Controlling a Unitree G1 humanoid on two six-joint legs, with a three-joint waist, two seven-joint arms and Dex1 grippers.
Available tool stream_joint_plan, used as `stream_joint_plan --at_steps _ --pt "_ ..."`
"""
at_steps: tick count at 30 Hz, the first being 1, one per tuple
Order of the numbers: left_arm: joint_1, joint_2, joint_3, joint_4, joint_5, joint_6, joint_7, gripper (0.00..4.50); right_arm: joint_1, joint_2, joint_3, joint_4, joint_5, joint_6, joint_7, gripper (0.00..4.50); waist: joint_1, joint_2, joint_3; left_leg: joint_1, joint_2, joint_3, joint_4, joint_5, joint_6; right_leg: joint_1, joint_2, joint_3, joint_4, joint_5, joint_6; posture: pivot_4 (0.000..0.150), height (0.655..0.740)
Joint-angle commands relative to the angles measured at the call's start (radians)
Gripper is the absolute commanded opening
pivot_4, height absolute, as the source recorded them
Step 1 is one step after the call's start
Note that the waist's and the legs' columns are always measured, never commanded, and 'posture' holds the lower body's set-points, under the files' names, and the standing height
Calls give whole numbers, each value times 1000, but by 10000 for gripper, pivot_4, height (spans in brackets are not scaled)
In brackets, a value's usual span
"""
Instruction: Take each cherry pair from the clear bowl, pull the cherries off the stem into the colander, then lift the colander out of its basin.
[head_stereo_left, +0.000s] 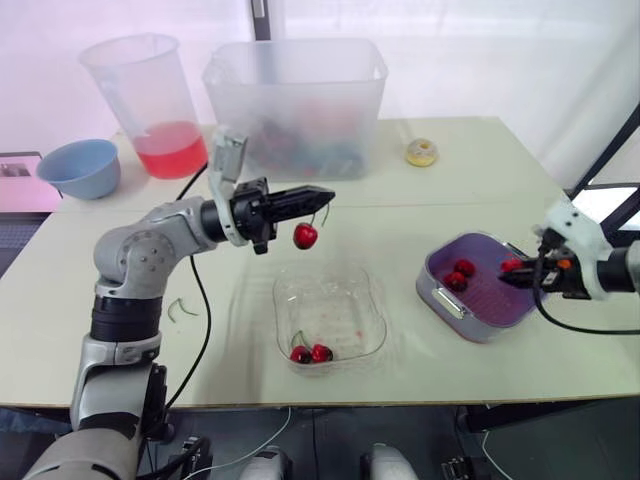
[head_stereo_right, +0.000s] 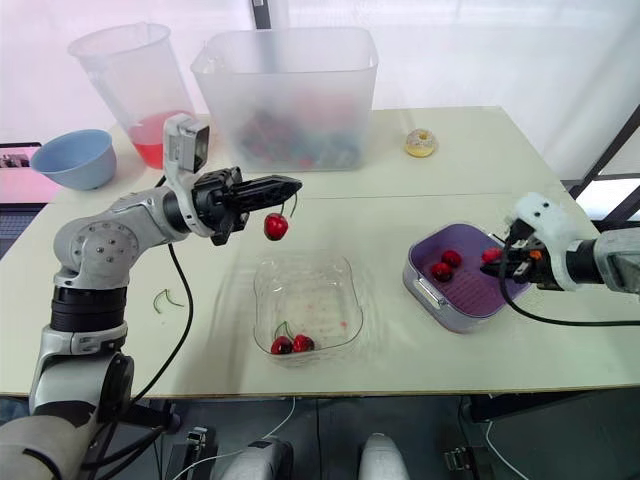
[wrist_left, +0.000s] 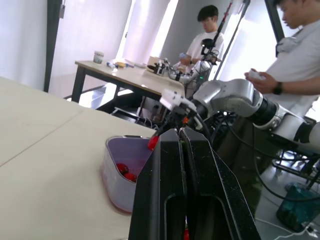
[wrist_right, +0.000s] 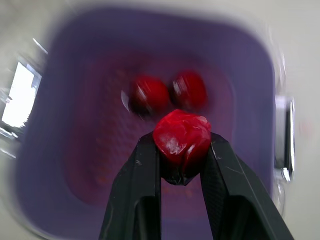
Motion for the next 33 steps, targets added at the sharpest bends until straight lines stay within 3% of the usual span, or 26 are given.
stream_joint_plan --at_steps 1,4,7,13,17,23,28,33 --pt "-8 3 26 -29 -3 -25 9 0 -20 17 1 33 -36 -29 28 16449 0 0 0 0 0 0 0 0 0 0 0 0 0 0 0 1500 7400" --pt "-13 11 23 -25 8 -34 3 0 -56 23 -9 57 -43 -31 51 29034 2 0 0 0 0 0 0 0 0 0 0 0 0 0 0 1500 7400" --pt "-16 15 22 -22 10 -38 -1 0 -77 22 -16 60 -45 -25 73 44330 2 0 0 0 0 0 0 0 0 0 0 0 0 0 0 1500 7400" --pt "-35 -3 27 -22 7 -53 9 0 -216 50 -84 27 20 37 78 44330 3 0 0 0 0 0 0 0 0 0 0 0 -1 0 0 1500 7400" --pt "-45 -14 35 -23 -8 -49 20 0 -350 228 -196 -89 273 276 2 44330 -1 0 0 0 2 0 0 0 0 0 2 0 -1 0 0 1500 7400" --pt "-56 -28 35 -24 -16 -50 23 0 -452 539 -327 -156 526 525 -254 44330 8 0 0 -1 4 -2 1 0 0 1 2 -1 -2 0 0 1500 7400" --pt "-63 -38 36 -31 -26 -44 38 0 -452 776 -332 -225 663 567 -461 44330 2 0 0 -1 3 -3 1 0 0 1 1 -1 -1 0 0 1500 7400" --pt "-56 -32 39 -34 -30 -38 40 0 -465 892 -312 -243 733 548 -587 44330 -2 0 0 -1 4 -4 1 0 -1 0 1 -1 1 0 0 1500 7400"
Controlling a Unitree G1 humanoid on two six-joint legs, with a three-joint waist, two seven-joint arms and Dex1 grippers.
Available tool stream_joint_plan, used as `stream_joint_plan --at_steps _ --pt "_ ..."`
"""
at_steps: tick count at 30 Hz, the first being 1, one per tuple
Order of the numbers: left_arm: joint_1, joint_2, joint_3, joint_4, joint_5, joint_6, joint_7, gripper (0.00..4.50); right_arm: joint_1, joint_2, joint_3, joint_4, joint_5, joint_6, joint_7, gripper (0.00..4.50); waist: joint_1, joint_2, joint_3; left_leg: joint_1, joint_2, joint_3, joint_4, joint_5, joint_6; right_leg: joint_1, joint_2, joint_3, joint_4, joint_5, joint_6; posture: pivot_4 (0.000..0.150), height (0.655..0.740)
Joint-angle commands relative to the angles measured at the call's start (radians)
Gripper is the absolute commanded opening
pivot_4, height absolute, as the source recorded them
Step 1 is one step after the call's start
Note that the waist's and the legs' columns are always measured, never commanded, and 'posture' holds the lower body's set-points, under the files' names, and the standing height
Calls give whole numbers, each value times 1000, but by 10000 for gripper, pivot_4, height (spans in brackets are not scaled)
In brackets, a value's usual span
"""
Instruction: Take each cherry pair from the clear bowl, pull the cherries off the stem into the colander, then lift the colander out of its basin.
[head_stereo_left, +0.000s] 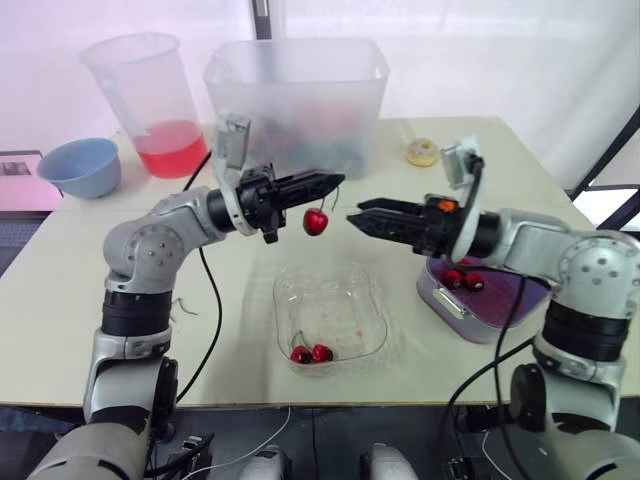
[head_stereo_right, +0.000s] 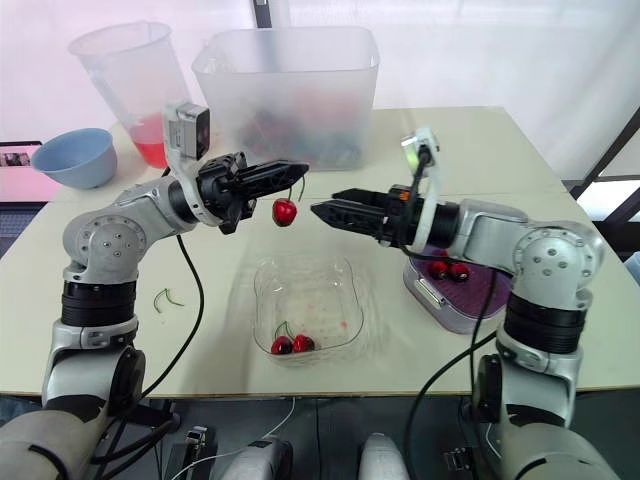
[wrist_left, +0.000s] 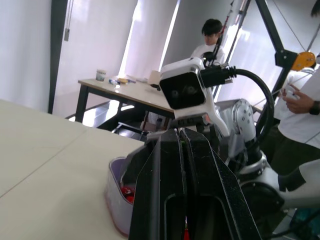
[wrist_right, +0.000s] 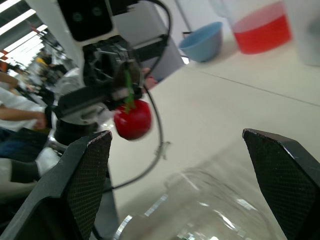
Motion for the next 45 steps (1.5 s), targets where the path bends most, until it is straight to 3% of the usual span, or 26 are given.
stream_joint_plan --at_steps 1,16,19,22,34,38,45 --pt "-18 13 31 -31 -20 -3 2 0 -32 48 3 -39 64 -30 -75 44330 -2 0 0 0 0 0 0 0 0 0 0 0 0 0 0 1500 7400" --pt "-20 26 23 -35 -27 2 0 0 -20 163 117 -44 178 -120 -210 44330 -23 0 0 0 0 -1 0 0 0 0 0 0 2 0 0 1500 7400" --pt "-20 27 14 -39 -23 0 -5 0 -18 171 133 -34 187 -138 -230 35818 -23 0 0 0 1 -1 0 0 0 0 1 0 2 0 0 1500 7400" --pt "-18 26 13 -42 -24 0 -4 0 -8 169 154 -37 184 -150 -237 20893 -23 0 0 0 1 -1 0 0 0 0 1 0 2 0 0 1500 7400" --pt "-24 30 16 -35 -22 -3 -10 0 3 149 186 -37 196 -175 -237 20893 -23 0 0 0 0 -1 0 0 0 -1 1 0 2 0 0 1500 7400" --pt "-23 28 17 -37 -23 -2 -7 0 6 142 190 -37 202 -181 -240 8394 -22 0 0 0 0 -1 0 0 0 -1 1 0 2 0 0 1500 7400" --pt "-24 26 17 -36 -22 -4 -5 0 16 127 197 -44 209 -184 -241 8394 -22 0 0 0 0 -1 -1 0 0 -1 1 0 2 0 0 1500 7400"
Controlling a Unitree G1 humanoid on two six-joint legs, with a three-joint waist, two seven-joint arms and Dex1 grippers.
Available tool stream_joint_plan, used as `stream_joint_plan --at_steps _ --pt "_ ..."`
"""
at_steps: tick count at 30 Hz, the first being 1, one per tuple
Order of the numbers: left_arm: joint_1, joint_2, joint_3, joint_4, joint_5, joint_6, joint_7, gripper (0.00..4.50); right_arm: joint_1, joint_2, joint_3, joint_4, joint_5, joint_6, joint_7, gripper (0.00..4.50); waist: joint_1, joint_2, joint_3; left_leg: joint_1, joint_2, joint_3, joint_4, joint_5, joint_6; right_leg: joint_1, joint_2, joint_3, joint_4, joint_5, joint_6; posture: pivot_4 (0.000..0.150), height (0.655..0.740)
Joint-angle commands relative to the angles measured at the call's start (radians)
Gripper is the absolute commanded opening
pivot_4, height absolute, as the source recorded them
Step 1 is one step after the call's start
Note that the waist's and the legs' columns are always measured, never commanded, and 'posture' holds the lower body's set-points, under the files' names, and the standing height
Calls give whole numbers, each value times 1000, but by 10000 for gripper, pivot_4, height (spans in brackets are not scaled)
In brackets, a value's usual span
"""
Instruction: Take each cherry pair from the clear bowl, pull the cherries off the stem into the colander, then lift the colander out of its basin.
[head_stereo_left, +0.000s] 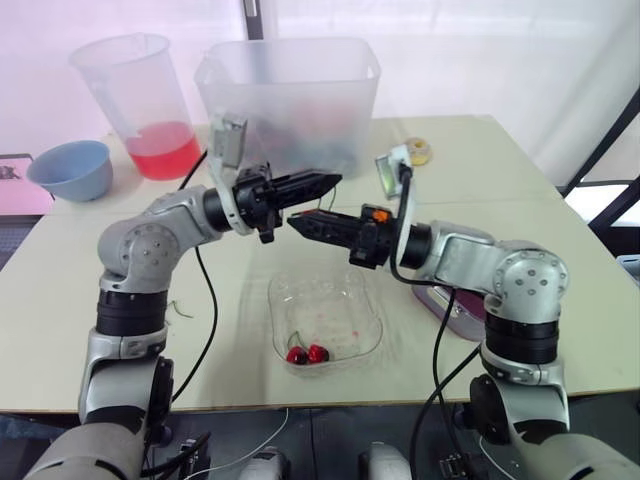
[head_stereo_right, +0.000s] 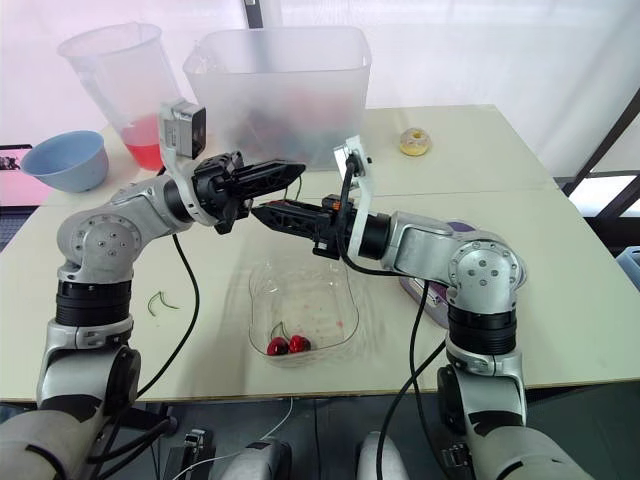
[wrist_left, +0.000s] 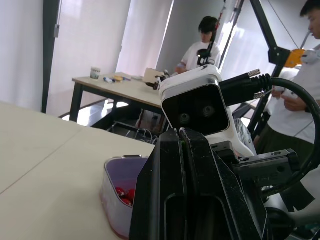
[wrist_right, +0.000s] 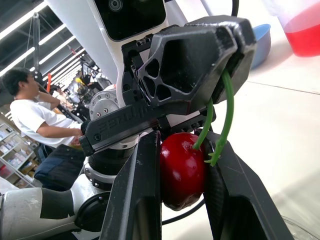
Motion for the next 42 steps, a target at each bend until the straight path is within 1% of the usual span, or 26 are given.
stream_joint_plan --at_steps 1,6,12,17,19,21,23,24,25,28,31,33,36,39,42 --pt "-25 5 20 -33 -12 -8 -1 0 6 -19 1 -30 20 -17 7 8394 0 0 0 0 0 0 0 0 0 0 0 0 0 0 0 1500 7400" --pt "-34 0 29 -24 -14 -13 6 0 46 -65 35 -41 5 10 35 8394 1 0 0 0 0 0 0 0 0 0 0 0 0 0 0 1500 7400" --pt "-47 -31 42 -37 -36 -7 36 0 104 -95 79 -63 7 26 58 8394 1 0 0 0 -1 0 0 0 0 0 1 0 0 0 0 1500 7400" --pt "-45 -30 41 -34 -33 -6 34 0 122 -121 82 -87 35 28 69 8394 1 0 0 0 -1 0 0 0 0 0 1 0 -1 0 0 1500 7400" --pt "-46 -26 44 -33 -33 -5 34 0 129 -182 51 -102 40 36 91 8394 2 0 0 0 -1 0 0 0 0 0 1 0 -2 0 0 1500 7400" --pt "-45 -19 47 -30 -31 -5 31 0 134 -278 16 -114 14 38 138 8394 9 0 0 0 -2 0 0 0 0 1 0 0 -3 0 0 1500 7400" --pt "-40 -8 51 -29 -29 -4 29 0 137 -413 -36 -102 -18 39 209 8394 14 0 0 0 -3 1 0 0 0 1 0 0 -4 0 0 1500 7400" --pt "-36 -2 53 -29 -28 -3 27 0 145 -491 -54 -95 -50 33 256 8394 17 0 0 0 -3 2 0 0 0 2 0 0 -4 0 0 1500 7400" --pt "-32 5 55 -28 -27 -2 24 0 165 -599 -71 -82 -107 18 324 8394 19 0 0 0 -3 2 0 0 0 2 0 0 -4 0 0 1500 7400" --pt "-24 19 59 -20 -22 -4 18 0 272 -875 -70 -33 -308 -80 519 8394 27 0 0 0 -3 3 0 -1 1 2 1 0 -5 0 0 1500 7400" --pt "-18 35 62 -15 -18 -7 16 0 400 -1047 -35 57 -493 -229 662 8394 26 -1 0 0 -3 4 0 -1 2 2 1 0 -5 0 0 1500 7400" --pt "-10 50 69 -16 -17 -4 14 0 455 -1093 -15 106 -573 -306 736 8394 21 -1 0 1 -2 6 1 -1 2 2 1 1 -4 0 0 1500 7400" --pt "4 65 75 -23 -17 -1 12 0 455 -1101 48 173 -682 -394 785 8394 12 0 0 2 -1 7 0 -1 2 2 2 1 -4 0 0 1500 7400" --pt "16 72 74 -32 -20 -2 17 0 452 -1093 101 207 -751 -427 839 8394 12 0 0 2 -1 7 0 -1 2 2 2 1 -4 0 0 1500 7400" --pt "22 77 77 -47 -31 7 27 0 421 -1055 141 264 -827 -465 840 19419 13 0 0 2 -1 7 0 -1 2 2 2 1 -5 0 0 1500 7400"
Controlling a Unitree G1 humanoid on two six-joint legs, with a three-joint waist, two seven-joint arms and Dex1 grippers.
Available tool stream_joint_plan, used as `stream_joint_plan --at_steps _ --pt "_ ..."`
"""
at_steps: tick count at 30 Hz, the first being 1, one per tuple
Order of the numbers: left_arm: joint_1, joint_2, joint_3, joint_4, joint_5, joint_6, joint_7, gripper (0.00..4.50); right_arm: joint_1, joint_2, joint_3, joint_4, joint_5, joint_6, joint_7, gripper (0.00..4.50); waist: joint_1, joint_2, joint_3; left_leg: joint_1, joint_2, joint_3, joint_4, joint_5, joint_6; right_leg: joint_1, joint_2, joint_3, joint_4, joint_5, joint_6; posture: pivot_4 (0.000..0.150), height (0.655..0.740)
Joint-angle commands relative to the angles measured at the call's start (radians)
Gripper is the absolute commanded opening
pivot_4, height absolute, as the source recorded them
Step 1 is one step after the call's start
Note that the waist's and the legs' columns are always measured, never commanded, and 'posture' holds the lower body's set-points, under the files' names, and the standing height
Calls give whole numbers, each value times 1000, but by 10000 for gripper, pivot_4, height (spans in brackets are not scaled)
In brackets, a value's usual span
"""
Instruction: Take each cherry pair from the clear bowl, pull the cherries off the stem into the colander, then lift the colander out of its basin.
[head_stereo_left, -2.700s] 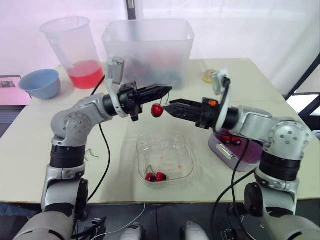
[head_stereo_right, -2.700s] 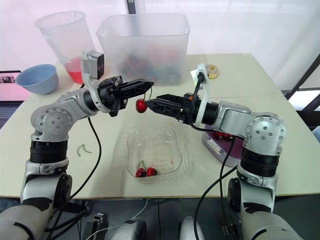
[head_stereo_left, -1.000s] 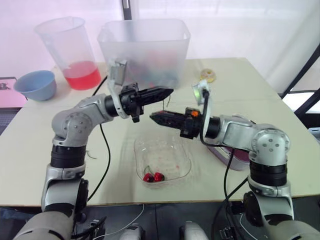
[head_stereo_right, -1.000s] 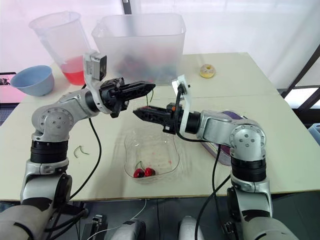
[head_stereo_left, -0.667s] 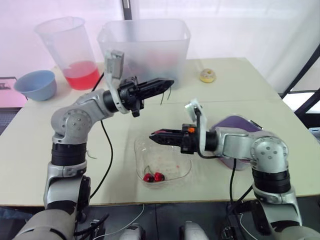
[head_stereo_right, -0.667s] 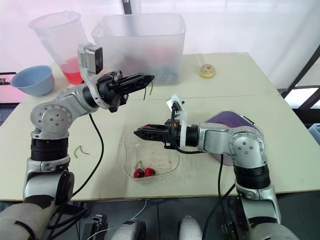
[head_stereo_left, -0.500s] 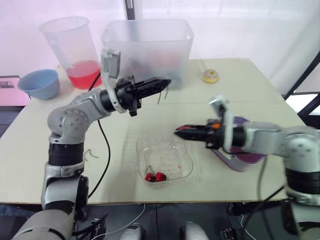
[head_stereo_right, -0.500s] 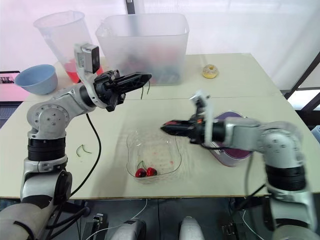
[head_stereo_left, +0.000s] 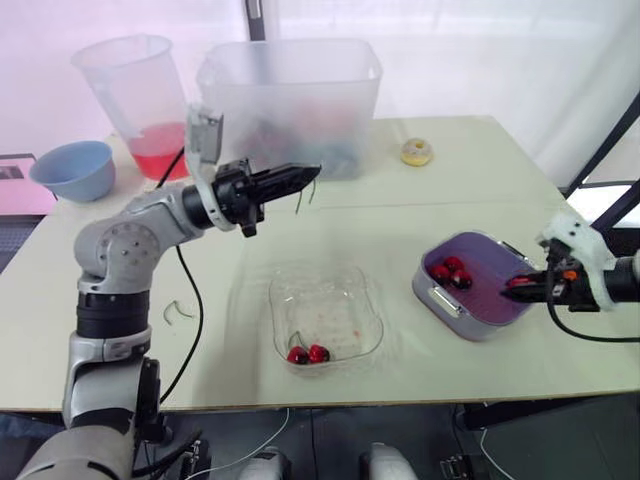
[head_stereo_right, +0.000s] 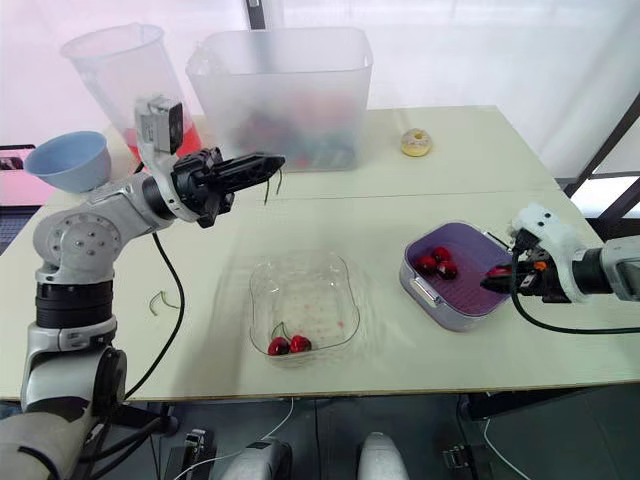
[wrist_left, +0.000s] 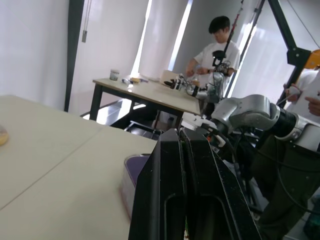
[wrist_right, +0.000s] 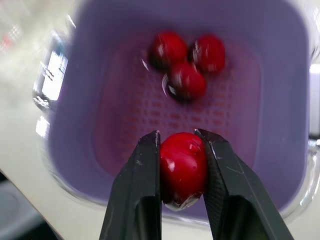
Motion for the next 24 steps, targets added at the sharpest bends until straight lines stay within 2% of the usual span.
stream_joint_plan --at_steps 1,5,6,10,12,16,20,24 --pt "-2 19 32 -51 -20 3 8 0 -46 31 13 55 -79 -45 19 24026 1 0 0 0 0 0 0 0 0 0 0 0 0 0 0 1500 7400" --pt "7 32 34 -64 -24 11 13 0 -86 44 -7 95 -101 -56 55 43447 9 0 0 0 0 0 0 0 0 0 0 0 0 0 0 1500 7400" --pt "8 35 34 -65 -26 12 13 0 -94 43 -11 103 -108 -59 63 44718 12 0 0 0 0 0 0 0 0 0 0 0 0 0 0 1500 7400" --pt "15 45 35 -66 -28 12 15 0 -130 39 -42 126 -115 -66 91 44718 15 0 0 0 0 0 0 0 0 0 -1 0 0 0 0 1500 7400" --pt "20 52 35 -69 -18 3 20 0 -125 38 -77 113 -119 -160 138 44718 15 0 0 0 0 0 0 0 0 0 -1 0 0 0 0 1500 7400" --pt "36 95 64 -75 -19 11 34 0 -166 58 -154 40 -39 -150 195 44718 10 0 0 0 0 0 0 0 0 0 -1 0 0 0 0 1500 7400" --pt "126 194 132 -44 -19 19 -1 0 -206 97 -202 -15 32 -113 205 44718 2 0 0 0 1 0 -1 0 0 -1 0 0 0 0 0 1500 7400" --pt "283 349 159 26 51 14 -92 0 -247 143 -220 -52 86 -55 187 44718 -3 1 0 0 2 -1 -1 0 0 -1 0 0 0 0 0 1500 7400"
